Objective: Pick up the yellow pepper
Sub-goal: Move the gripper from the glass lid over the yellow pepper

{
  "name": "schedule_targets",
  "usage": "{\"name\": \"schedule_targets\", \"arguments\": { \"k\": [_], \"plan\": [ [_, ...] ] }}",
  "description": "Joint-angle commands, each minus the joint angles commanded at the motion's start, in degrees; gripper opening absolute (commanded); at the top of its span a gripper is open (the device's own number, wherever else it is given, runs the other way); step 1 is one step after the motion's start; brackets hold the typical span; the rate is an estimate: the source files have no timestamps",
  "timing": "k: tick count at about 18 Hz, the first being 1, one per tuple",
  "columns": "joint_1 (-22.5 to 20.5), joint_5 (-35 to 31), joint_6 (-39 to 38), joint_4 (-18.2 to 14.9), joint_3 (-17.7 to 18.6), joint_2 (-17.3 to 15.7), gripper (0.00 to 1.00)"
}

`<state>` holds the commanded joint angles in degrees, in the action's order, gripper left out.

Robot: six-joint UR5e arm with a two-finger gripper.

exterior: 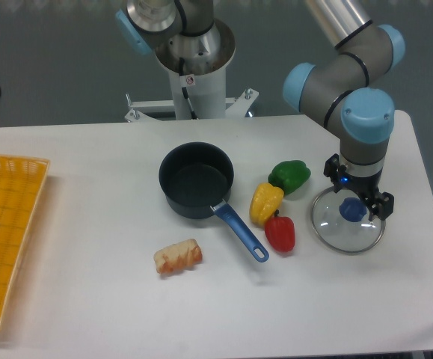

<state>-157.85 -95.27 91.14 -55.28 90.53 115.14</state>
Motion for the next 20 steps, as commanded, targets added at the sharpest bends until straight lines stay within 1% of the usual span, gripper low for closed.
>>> {"name": "schedule_targets", "arguments": {
  "k": [1,2,3,4,5,8,13,14,17,19,20],
  "plan": [
    [0.1,0.0,0.1,0.1,0.3,0.0,1.00],
    [0.1,0.4,-0.3,0.0,-0.2,0.0,1.00],
    [0.1,1.8,-0.5,0.0,0.0,0.0,1.00],
    [0.1,3.0,-1.6,0.0,0.3,0.0,1.00],
    [0.2,2.8,-3.1,0.0,0.7,0.1,1.00],
    [0.4,3.1,-7.5,0.4,3.6,-0.1,1.00],
    [0.9,3.3,-15.2,0.3,7.3,-2.6,1.00],
    [0.9,3.3,-16.5,0.4,8.9,-2.9,1.00],
    [1.3,3.3,-18.6,0.4,10.3,-3.4,1.00],
    [1.4,3.3,-23.8,0.3,11.9,-4.2,1.00],
    [1.8,3.2,-24.9,0.4,12.9,-4.3,1.00]
  ]
}}
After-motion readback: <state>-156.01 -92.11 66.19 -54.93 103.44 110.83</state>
